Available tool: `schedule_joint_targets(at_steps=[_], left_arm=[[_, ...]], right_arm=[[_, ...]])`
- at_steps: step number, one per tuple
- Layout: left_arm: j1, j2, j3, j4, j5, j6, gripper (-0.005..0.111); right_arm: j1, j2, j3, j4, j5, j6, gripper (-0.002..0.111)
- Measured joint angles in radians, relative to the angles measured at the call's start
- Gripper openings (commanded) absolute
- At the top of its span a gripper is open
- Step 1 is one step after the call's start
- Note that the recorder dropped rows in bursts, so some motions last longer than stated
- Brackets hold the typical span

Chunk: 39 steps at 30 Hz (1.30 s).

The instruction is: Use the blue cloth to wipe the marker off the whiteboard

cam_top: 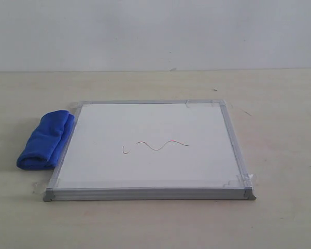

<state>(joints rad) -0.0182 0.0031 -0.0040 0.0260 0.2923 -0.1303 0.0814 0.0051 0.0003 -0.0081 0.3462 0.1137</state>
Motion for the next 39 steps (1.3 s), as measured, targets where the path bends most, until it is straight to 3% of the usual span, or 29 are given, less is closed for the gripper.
schedule_joint_targets(at_steps=[16,22,26,33,39], left_arm=[[0.000,0.000,-0.016,-0.004,-0.235,-0.182,0.004],[0.000,0.000,-0.016,-0.004,-0.460,-0.349,0.004],[0.000,0.000,-0.019,-0.004,-0.531,-0.447,0.004],[0.000,0.013,-0.106,0.034,-0.517,-0.493,0.004],[-0.001,0.211,-0.349,0.214,-0.378,-0.602,0.004]], right_arm=[[0.000,0.000,0.000,0.000,0.000,0.000,0.000],[0.000,0.000,0.000,0.000,0.000,0.002,0.000],[0.000,0.000,0.000,0.000,0.000,0.002,0.000],[0.000,0.000,0.000,0.000,0.000,0.002,0.000],[0.000,0.000,0.000,0.000,0.000,0.002,0.000]])
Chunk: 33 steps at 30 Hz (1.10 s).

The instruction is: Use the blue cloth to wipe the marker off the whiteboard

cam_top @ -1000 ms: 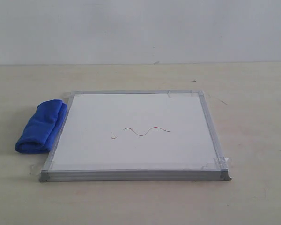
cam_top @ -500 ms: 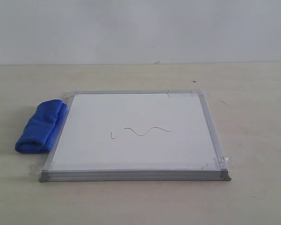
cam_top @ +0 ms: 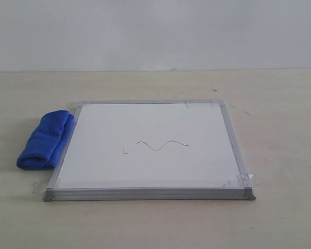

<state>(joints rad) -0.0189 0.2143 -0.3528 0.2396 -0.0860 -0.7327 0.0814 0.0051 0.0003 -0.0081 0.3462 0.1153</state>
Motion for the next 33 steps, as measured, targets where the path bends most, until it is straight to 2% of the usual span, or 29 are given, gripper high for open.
schedule_joint_targets(at_steps=[3,7,13,16,23,24,26,27,28,29,31,33], left_arm=[[0.000,0.147,-0.118,0.073,0.098,-0.004,0.004],[0.000,0.359,-0.259,0.089,0.256,0.140,0.004],[0.000,0.679,-0.423,-0.078,0.420,0.447,0.004],[0.000,0.796,-0.460,-0.105,0.438,0.520,0.004],[0.000,0.981,-0.476,-0.153,0.331,0.542,0.006],[0.000,1.036,-0.496,-0.160,0.324,0.542,0.008],[0.000,1.132,-0.537,-0.162,0.345,0.545,0.025],[0.000,1.166,-0.550,-0.162,0.358,0.547,0.041],[0.000,1.224,-0.570,-0.162,0.377,0.552,0.051],[0.000,1.255,-0.574,-0.162,0.383,0.552,0.068],[0.000,1.337,-0.584,-0.166,0.387,0.552,0.083],[0.000,1.424,-0.585,-0.189,0.379,0.554,0.086]], right_arm=[[0.000,0.000,0.000,0.000,0.000,0.000,0.000],[0.000,0.000,0.000,0.000,0.000,0.000,0.000],[0.000,0.000,0.000,0.000,0.000,0.000,0.000],[0.000,0.000,0.000,0.000,0.000,0.000,0.000],[0.000,0.000,0.000,0.000,0.000,0.000,0.000],[0.000,0.000,0.000,0.000,0.000,0.000,0.000],[0.000,0.000,0.000,0.000,0.000,0.000,0.000],[0.000,0.000,0.000,0.000,0.000,0.000,0.000],[0.000,0.000,0.000,0.000,0.000,0.000,0.000],[0.000,0.000,0.000,0.000,0.000,0.000,0.000],[0.000,0.000,0.000,0.000,0.000,0.000,0.000],[0.000,0.000,0.000,0.000,0.000,0.000,0.000]])
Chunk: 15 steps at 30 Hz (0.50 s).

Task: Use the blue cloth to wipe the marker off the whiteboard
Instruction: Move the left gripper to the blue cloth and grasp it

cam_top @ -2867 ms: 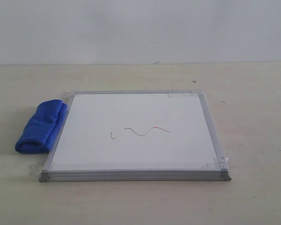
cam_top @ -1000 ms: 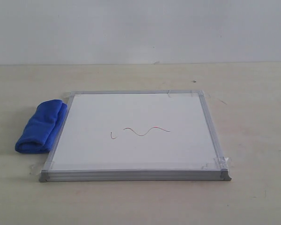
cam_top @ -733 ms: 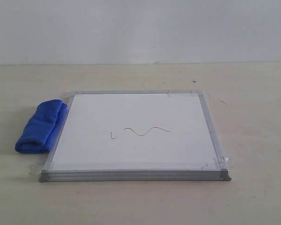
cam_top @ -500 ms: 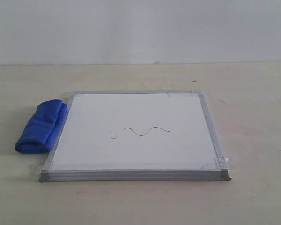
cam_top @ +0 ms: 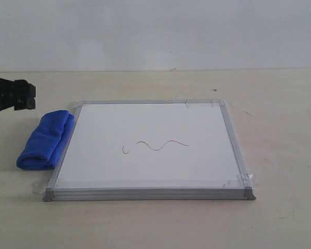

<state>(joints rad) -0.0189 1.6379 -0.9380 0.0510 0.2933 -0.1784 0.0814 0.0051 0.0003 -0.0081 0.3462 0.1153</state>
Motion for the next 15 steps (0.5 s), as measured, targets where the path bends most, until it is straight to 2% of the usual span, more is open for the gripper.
schedule_joint_targets(at_steps=[5,10,15], left_arm=[[-0.011,0.122,0.000,-0.007,-0.008,0.026,0.085],[-0.086,0.179,0.000,-0.009,-0.046,0.093,0.084],[-0.095,0.233,0.000,-0.029,-0.064,0.110,0.084]], right_arm=[[0.000,0.000,0.000,0.000,0.000,0.000,0.000],[0.000,0.000,0.000,-0.002,0.000,0.000,0.000],[0.000,0.000,0.000,-0.002,0.000,0.000,0.000]])
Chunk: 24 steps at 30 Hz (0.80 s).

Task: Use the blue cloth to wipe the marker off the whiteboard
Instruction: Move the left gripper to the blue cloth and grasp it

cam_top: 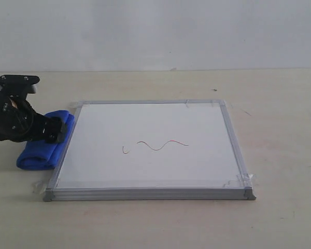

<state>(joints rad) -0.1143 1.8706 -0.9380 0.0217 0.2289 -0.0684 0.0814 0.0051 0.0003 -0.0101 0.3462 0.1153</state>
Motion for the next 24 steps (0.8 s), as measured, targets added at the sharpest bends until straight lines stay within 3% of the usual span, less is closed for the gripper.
schedule_joint_targets(at_steps=[4,6,17,24], left_arm=[[-0.004,0.034,0.000,-0.002,-0.021,0.001,0.083],[-0.004,0.036,0.000,-0.004,-0.028,0.001,0.076],[-0.004,0.040,-0.002,-0.004,-0.032,0.016,0.004],[-0.006,-0.025,-0.027,0.000,0.016,0.029,0.004]], right_arm=[[0.000,0.000,0.000,0.000,0.000,0.000,0.000],[0.000,0.000,0.000,0.000,0.000,0.000,0.000],[0.000,0.000,0.000,0.000,0.000,0.000,0.000],[0.000,0.000,0.000,0.000,0.000,0.000,0.000]])
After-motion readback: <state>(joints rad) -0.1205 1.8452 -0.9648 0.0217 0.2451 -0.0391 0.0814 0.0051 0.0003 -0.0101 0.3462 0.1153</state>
